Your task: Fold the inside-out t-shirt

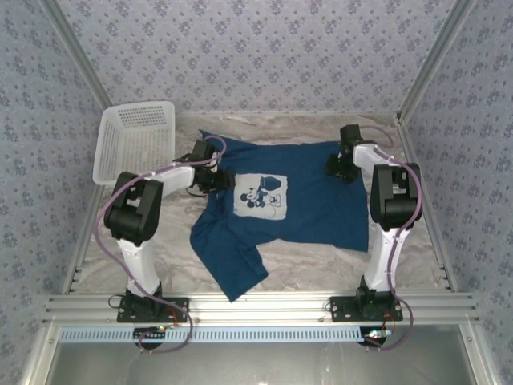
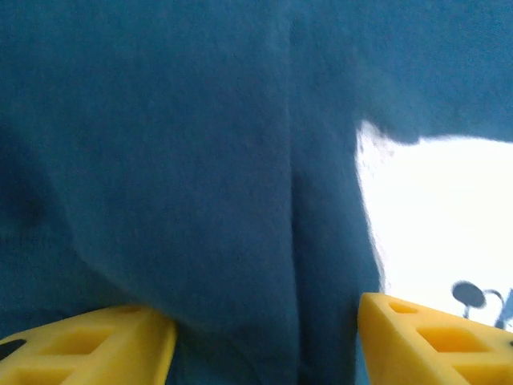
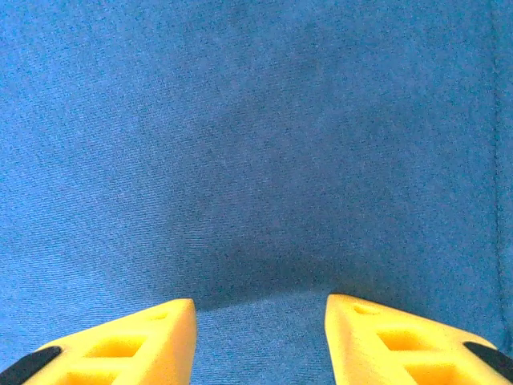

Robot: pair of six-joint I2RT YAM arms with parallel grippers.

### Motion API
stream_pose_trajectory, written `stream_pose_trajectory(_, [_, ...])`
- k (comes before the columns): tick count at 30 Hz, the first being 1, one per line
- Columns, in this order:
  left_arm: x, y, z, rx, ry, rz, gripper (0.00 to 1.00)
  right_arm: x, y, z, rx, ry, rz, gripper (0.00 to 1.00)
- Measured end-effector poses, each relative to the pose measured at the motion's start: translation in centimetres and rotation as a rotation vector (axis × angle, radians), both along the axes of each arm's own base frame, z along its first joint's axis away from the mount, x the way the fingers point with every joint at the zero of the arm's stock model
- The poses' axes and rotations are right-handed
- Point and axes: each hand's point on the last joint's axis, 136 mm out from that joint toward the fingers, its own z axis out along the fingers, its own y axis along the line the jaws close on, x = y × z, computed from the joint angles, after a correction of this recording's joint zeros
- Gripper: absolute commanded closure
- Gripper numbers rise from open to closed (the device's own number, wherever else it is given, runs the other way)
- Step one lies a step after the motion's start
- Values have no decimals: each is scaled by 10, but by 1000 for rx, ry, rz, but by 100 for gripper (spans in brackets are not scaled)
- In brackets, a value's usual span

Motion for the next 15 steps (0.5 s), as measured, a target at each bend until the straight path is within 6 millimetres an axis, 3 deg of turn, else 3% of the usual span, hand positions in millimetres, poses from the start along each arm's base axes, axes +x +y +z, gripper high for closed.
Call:
stream_pose_trajectory(3, [34,4,6,27,-56,23,38,19,-4,-1,-5,9,-11,53])
stream_pose_trajectory(9, [94,38,6,101,-96,94,37,57,-7,3,0,-4,-22,53])
stream_pose_trajectory(15, [132,64,23,152,-128,123,36,63,-4,11,12,0,-12,51])
